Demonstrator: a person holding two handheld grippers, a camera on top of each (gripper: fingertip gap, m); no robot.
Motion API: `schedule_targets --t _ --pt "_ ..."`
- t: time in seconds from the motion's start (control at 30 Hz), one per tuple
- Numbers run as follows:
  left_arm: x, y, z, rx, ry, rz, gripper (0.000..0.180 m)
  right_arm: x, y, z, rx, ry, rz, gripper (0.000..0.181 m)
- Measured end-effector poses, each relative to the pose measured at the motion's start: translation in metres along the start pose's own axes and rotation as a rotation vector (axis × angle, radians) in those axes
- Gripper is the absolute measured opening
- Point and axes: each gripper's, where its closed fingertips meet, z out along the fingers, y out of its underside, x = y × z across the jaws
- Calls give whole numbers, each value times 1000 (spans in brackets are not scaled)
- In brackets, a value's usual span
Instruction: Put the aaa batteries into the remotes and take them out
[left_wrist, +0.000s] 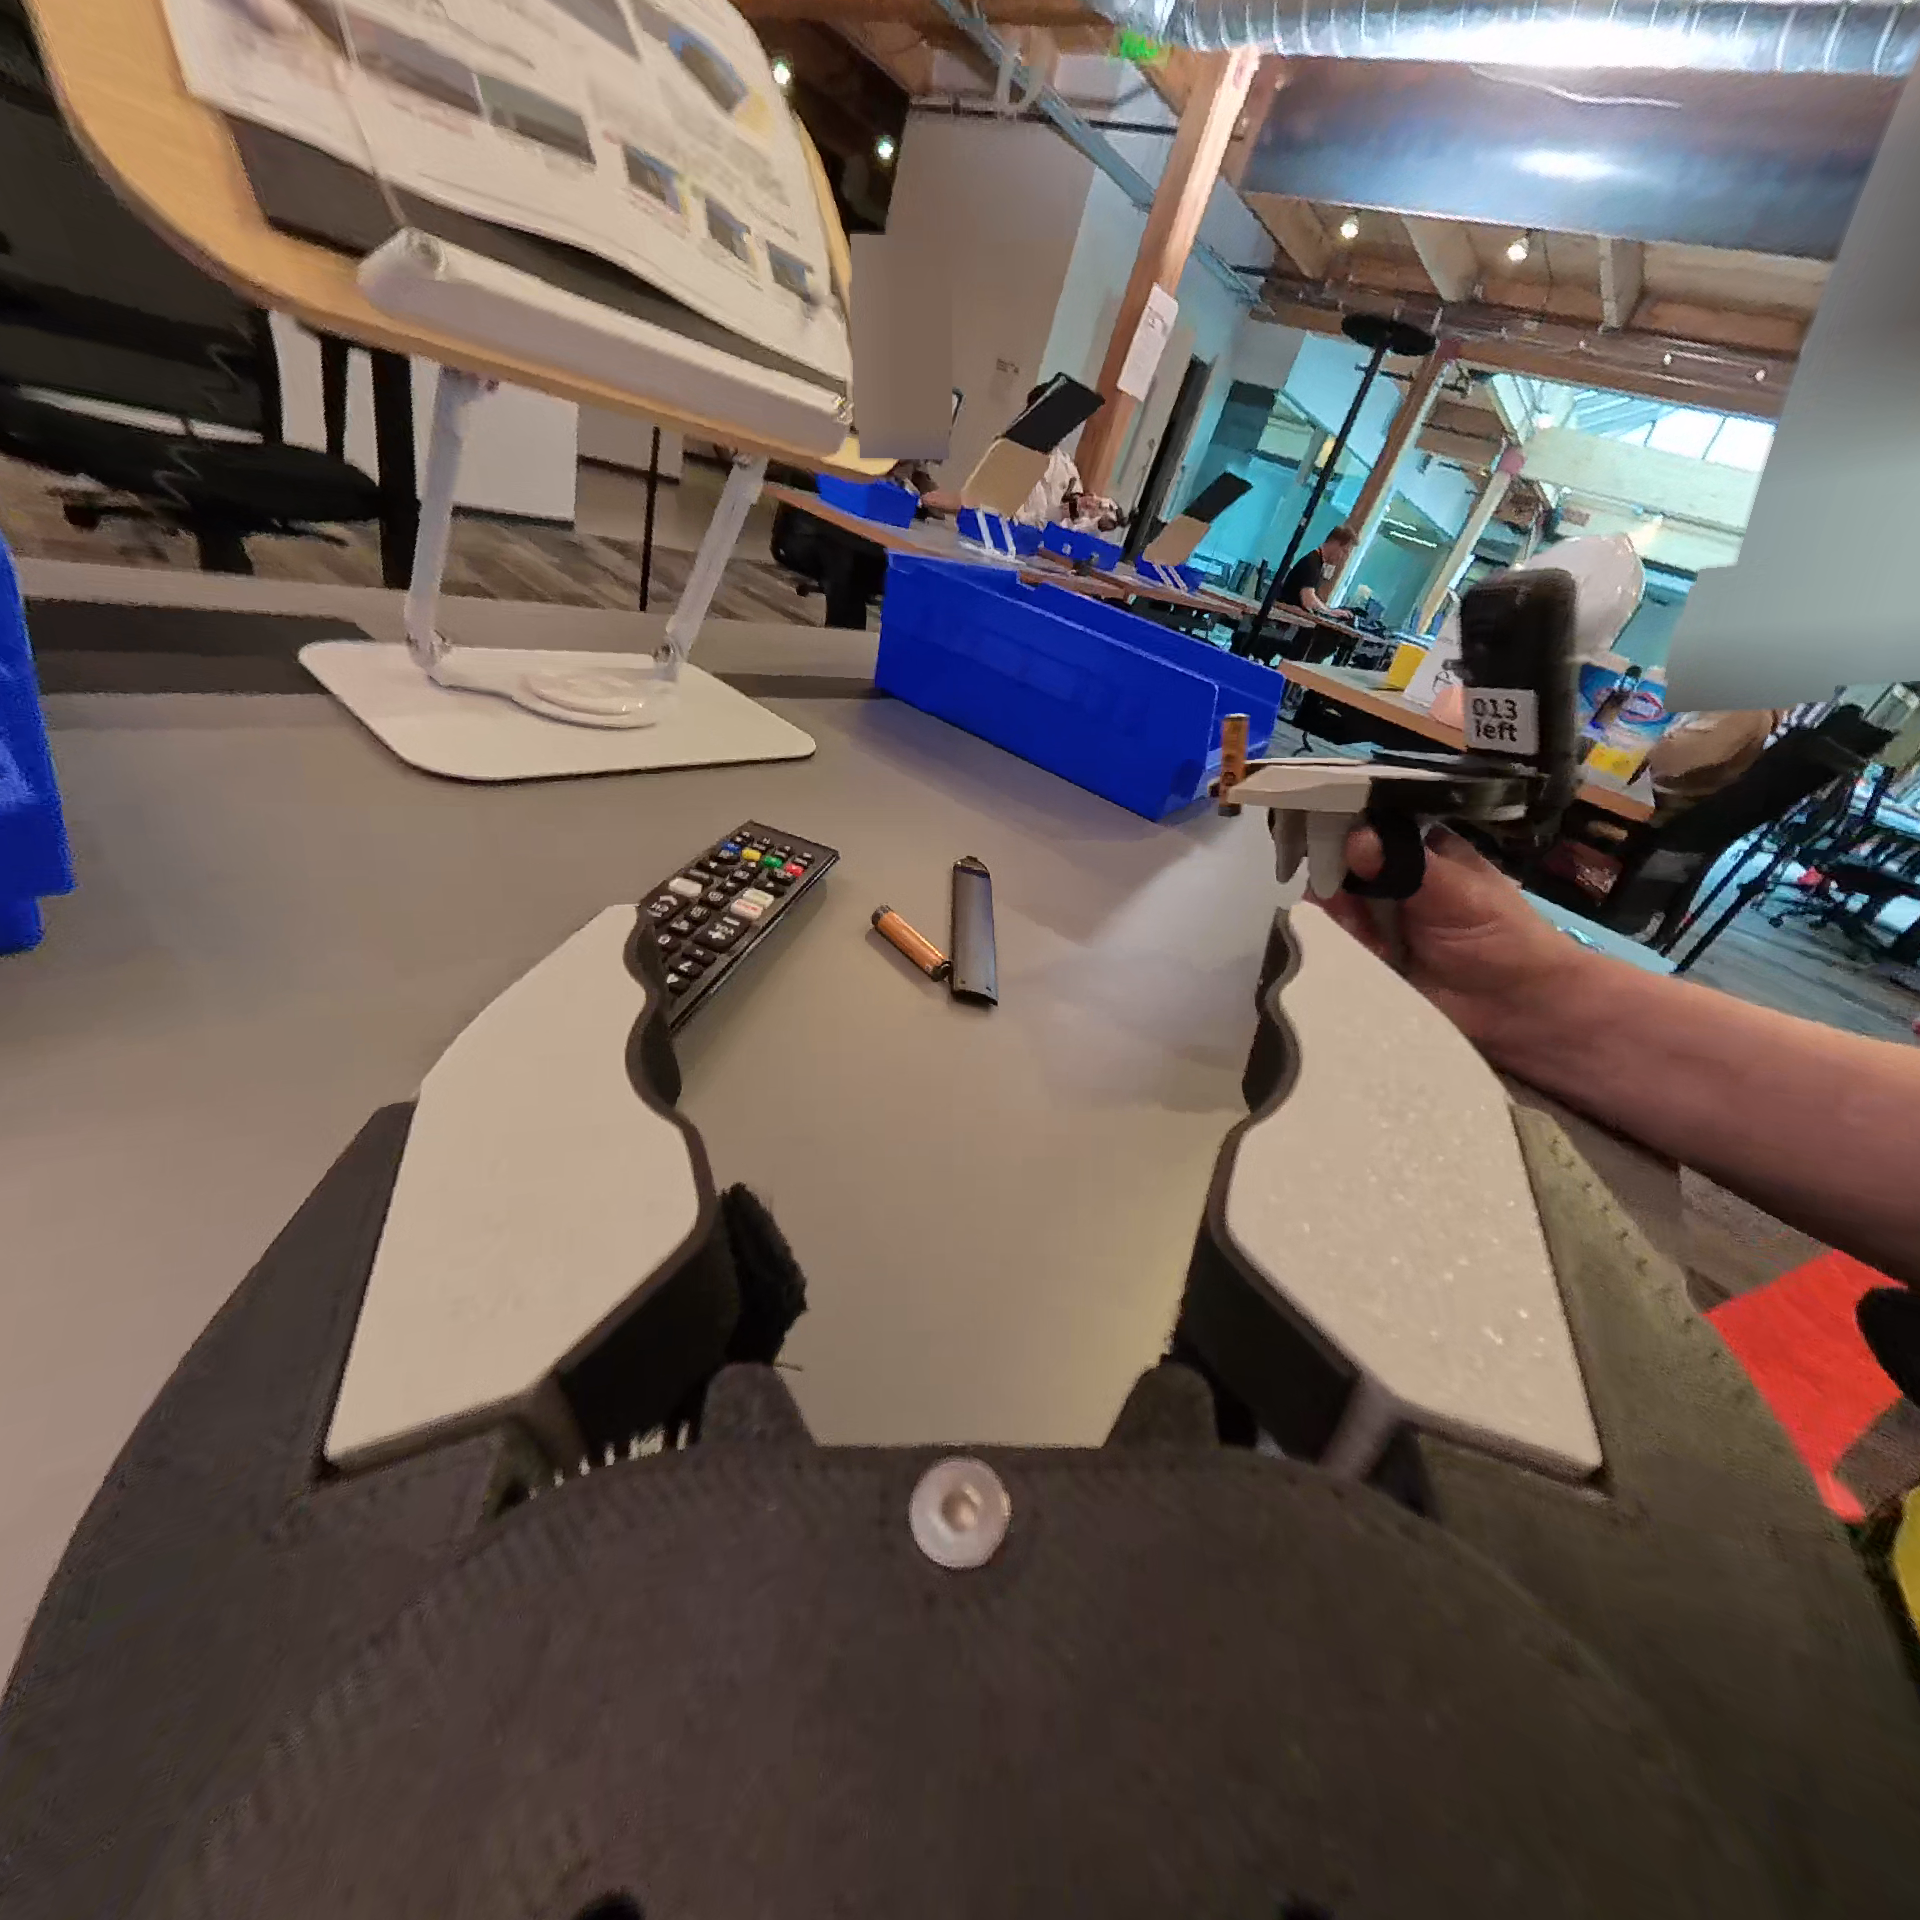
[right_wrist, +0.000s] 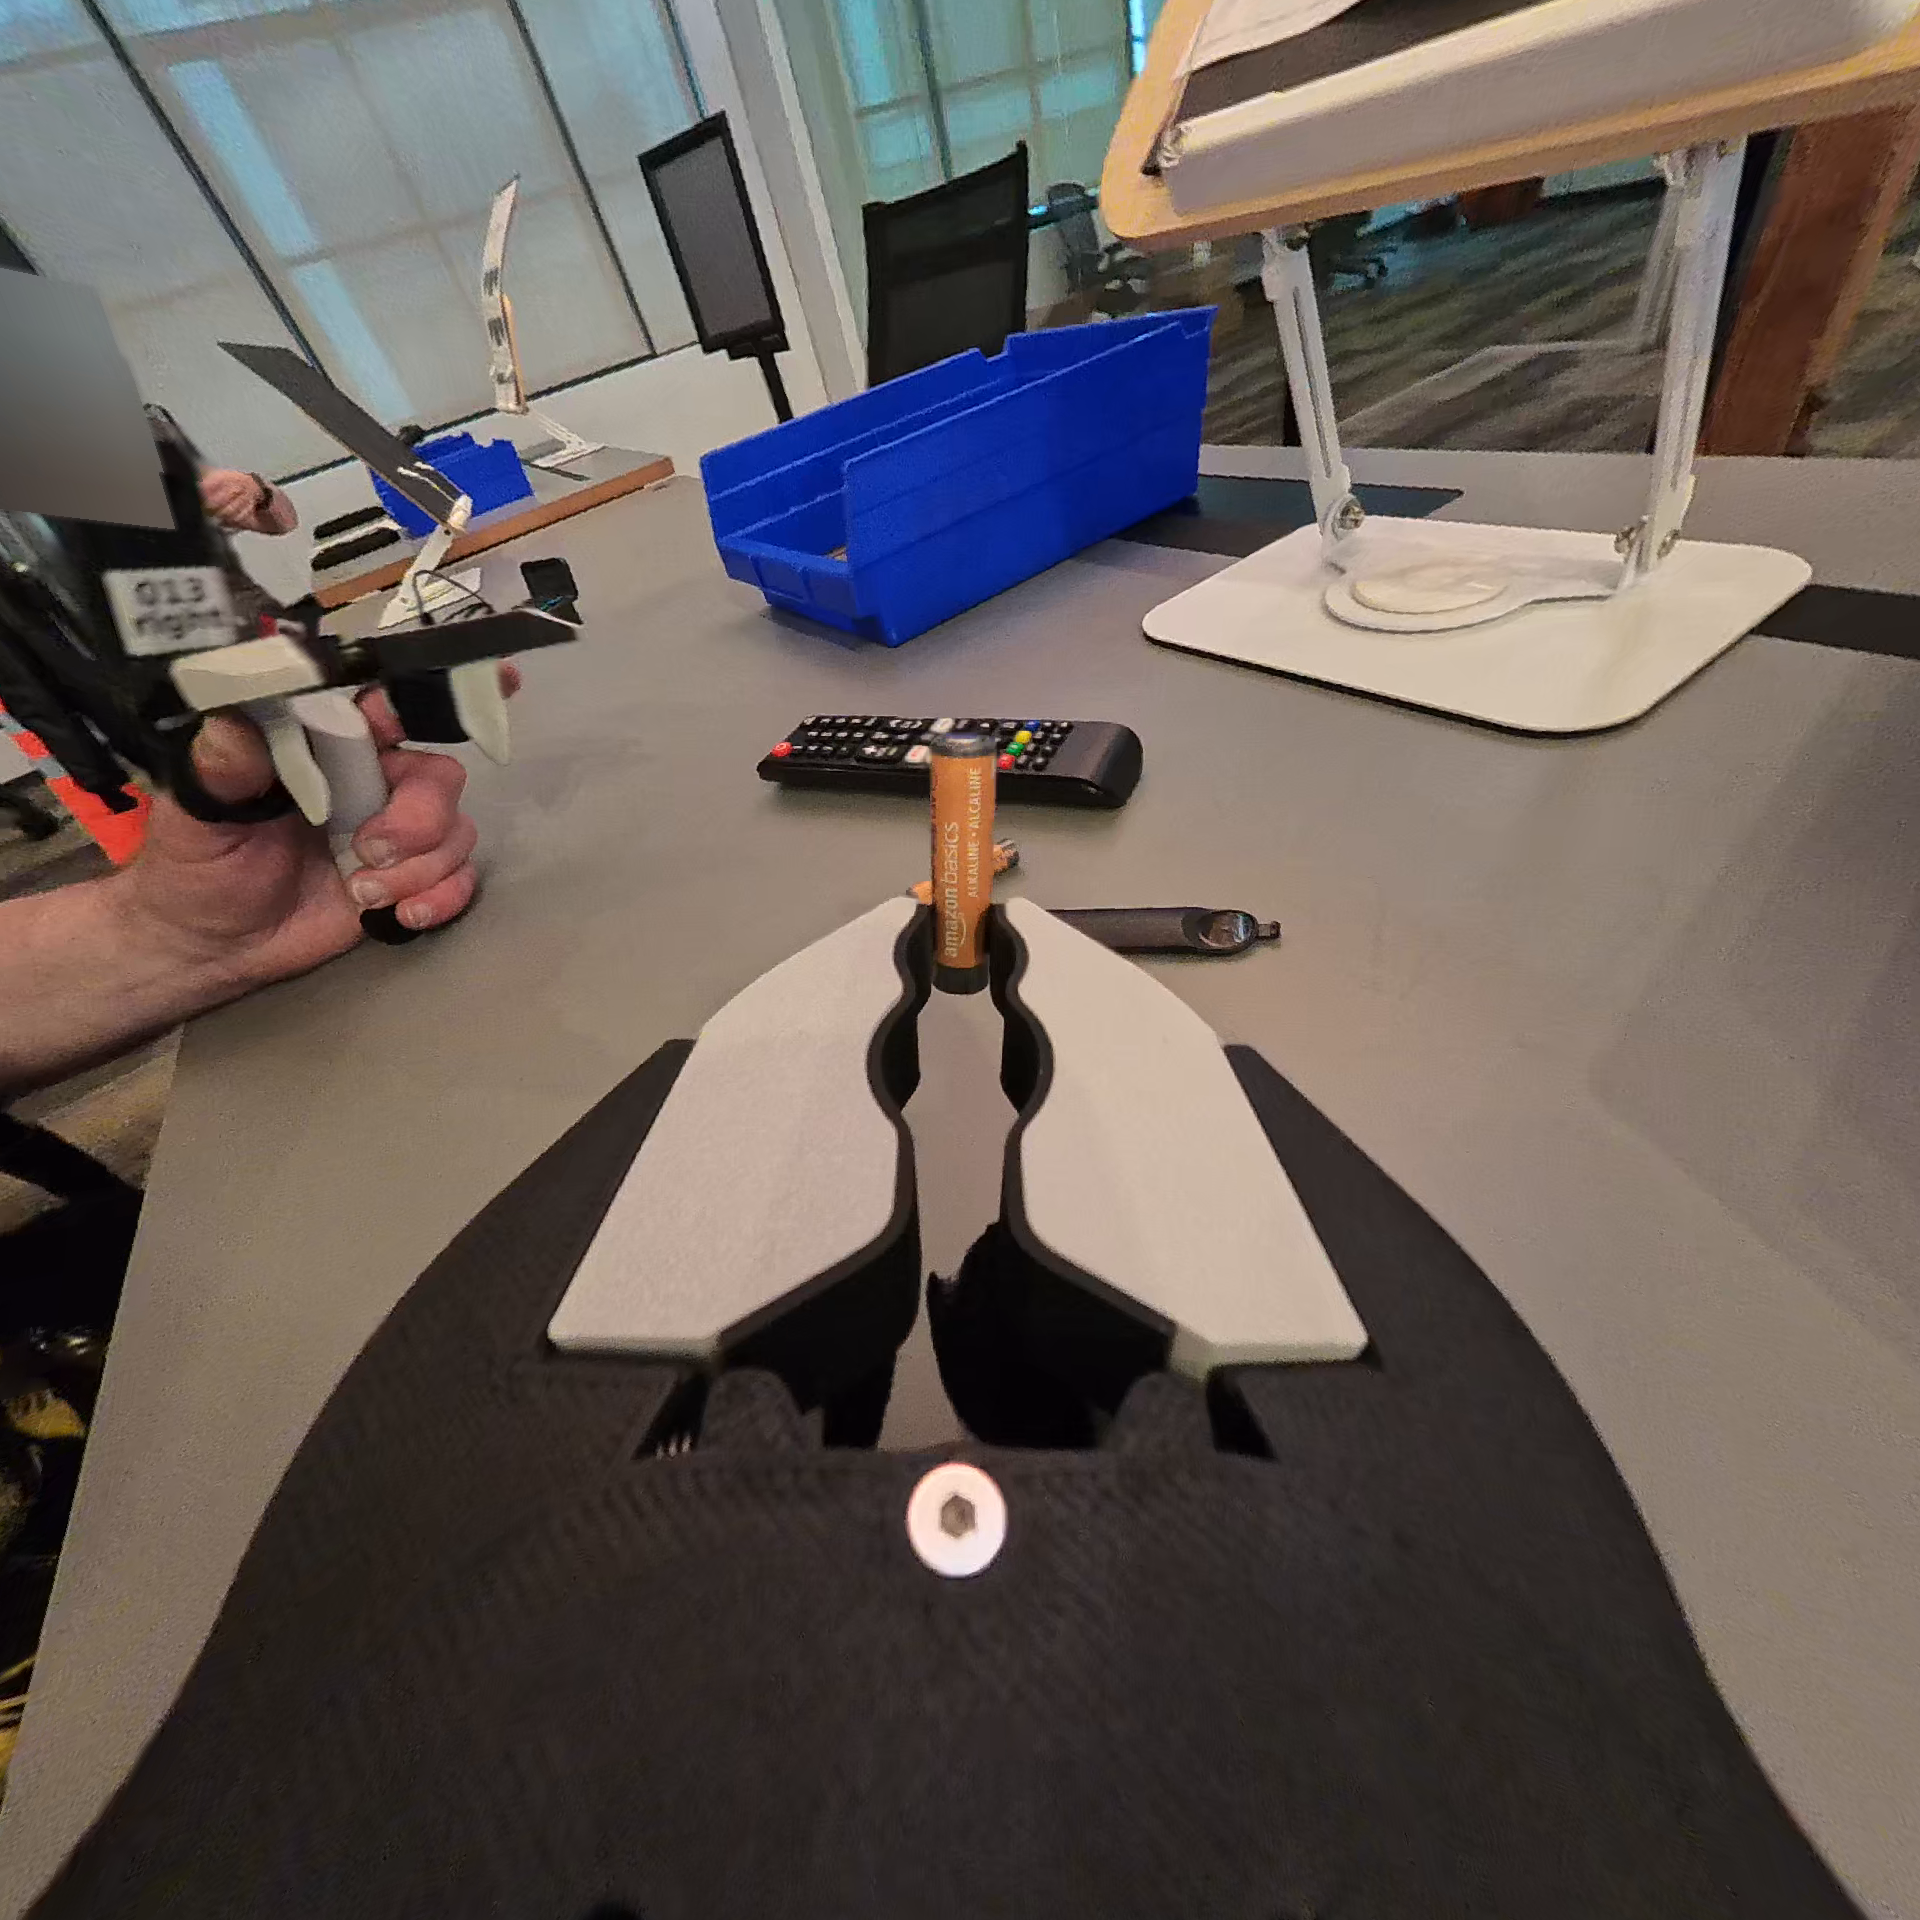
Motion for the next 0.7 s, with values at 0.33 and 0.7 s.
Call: schedule_targets --t 0.33,0.7 --pt "8 -1 -5 6 88 -34 111 12 -4 0 41 151 5 9" --pt "19 11 8 -88 114 61 109 11 -2 5 13 189 -48 10"
